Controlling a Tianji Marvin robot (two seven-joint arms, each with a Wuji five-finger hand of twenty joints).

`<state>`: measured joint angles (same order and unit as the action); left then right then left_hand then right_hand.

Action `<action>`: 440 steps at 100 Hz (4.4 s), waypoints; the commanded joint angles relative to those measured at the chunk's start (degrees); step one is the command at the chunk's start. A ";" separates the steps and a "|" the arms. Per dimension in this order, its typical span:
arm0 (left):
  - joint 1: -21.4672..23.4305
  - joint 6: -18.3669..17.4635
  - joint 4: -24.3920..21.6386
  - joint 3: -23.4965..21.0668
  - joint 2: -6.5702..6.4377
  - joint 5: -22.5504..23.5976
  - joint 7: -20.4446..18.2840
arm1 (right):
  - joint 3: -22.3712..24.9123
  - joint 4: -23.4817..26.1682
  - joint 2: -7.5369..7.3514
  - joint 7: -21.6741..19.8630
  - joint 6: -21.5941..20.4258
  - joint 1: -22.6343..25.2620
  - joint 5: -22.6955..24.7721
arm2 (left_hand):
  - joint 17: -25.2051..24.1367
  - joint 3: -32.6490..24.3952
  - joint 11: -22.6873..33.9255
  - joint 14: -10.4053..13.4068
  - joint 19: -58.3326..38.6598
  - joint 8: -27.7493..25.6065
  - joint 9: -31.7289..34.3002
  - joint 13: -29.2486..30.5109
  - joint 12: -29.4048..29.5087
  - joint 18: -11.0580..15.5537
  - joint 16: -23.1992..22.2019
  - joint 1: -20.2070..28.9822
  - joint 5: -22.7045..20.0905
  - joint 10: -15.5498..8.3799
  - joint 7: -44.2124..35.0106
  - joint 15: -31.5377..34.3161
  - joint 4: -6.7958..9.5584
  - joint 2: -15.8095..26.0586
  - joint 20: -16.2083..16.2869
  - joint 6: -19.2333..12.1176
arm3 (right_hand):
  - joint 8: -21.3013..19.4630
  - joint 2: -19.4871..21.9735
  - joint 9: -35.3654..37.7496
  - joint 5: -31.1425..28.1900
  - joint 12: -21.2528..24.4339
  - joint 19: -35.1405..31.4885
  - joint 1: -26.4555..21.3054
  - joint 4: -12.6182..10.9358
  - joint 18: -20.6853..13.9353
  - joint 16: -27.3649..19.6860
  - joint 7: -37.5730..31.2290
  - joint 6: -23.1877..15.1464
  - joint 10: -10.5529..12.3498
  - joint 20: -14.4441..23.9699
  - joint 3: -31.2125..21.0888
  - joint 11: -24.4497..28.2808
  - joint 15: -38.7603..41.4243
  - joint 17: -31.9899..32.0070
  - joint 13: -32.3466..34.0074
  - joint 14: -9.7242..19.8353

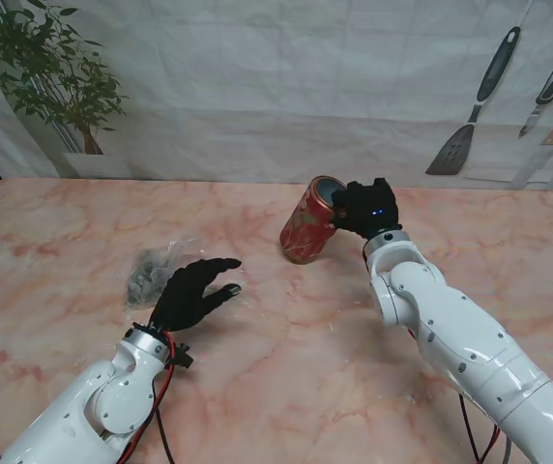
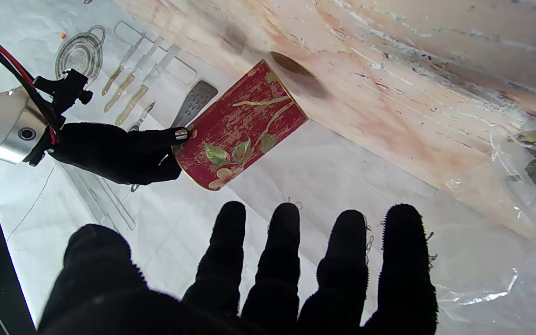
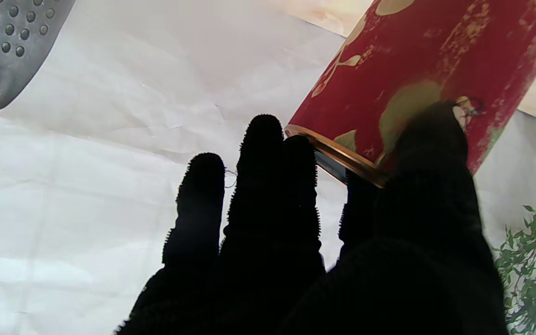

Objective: Insert tea bags into the tea bag box

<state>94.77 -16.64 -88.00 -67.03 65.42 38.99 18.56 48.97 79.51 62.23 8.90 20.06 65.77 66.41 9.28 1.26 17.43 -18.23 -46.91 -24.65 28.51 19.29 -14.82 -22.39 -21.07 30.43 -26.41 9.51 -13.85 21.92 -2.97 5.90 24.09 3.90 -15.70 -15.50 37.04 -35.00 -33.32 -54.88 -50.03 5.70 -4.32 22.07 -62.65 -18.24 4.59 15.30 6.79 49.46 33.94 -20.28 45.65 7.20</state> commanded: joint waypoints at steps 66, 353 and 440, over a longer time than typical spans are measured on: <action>0.30 0.33 -0.59 -0.10 -0.02 0.01 -0.50 | -2.22 2.59 -1.24 -8.34 -0.27 -2.17 7.32 | -0.41 0.86 -0.26 0.32 -0.66 -0.19 -0.45 -0.49 -0.84 0.33 0.02 -1.30 -0.32 -1.23 -0.13 -1.12 1.30 2.04 0.44 -1.13 | -2.46 7.54 -0.05 -1.64 0.54 0.50 -4.78 -2.75 -1.44 -0.93 -7.23 -7.44 9.96 -0.29 -5.59 -1.25 -3.56 2.25 -1.00 2.60; 0.38 0.33 -0.74 0.08 0.06 -0.17 -0.24 | 27.14 22.07 -3.28 -30.39 -16.95 20.16 -8.54 | -0.31 0.92 -0.17 0.35 -0.77 -0.33 -0.50 -0.44 -0.83 0.32 0.00 -1.28 -0.49 -0.32 -0.24 -1.00 1.28 2.02 0.50 -1.03 | -42.62 -3.82 -27.91 30.33 7.72 5.01 44.78 -1.94 13.36 -1.52 49.20 13.62 -12.13 -1.81 -43.22 -20.12 -8.14 11.12 -24.32 -8.20; -0.72 -0.37 0.44 1.30 0.08 -0.13 -0.12 | 31.93 15.93 1.17 -6.71 -24.32 34.74 -30.93 | -0.06 0.91 0.02 0.28 -0.99 -0.23 -0.82 -0.59 -0.89 0.90 -0.07 -1.25 -0.52 0.43 -0.10 -0.80 1.30 1.99 0.58 -0.07 | -33.98 -6.69 -27.93 26.88 3.70 8.46 40.60 -1.38 18.39 -3.10 56.28 17.07 -13.51 -2.33 -41.94 -30.11 -12.62 11.31 -27.53 -12.66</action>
<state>94.52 -16.69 -87.70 -66.05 65.41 38.91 19.25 81.07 96.51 62.99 2.13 -3.58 100.00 35.62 9.28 1.26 17.43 -18.23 -46.91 -24.66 28.52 19.29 -14.83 -22.39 -21.07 30.43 -26.41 9.46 -13.85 21.92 -2.97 5.90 24.09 3.91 -50.33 -21.18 9.86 -7.59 -30.29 -48.06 -8.76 4.07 15.22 19.66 -6.96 -1.63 -8.74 13.38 -35.78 18.57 22.74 -9.39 17.89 -5.50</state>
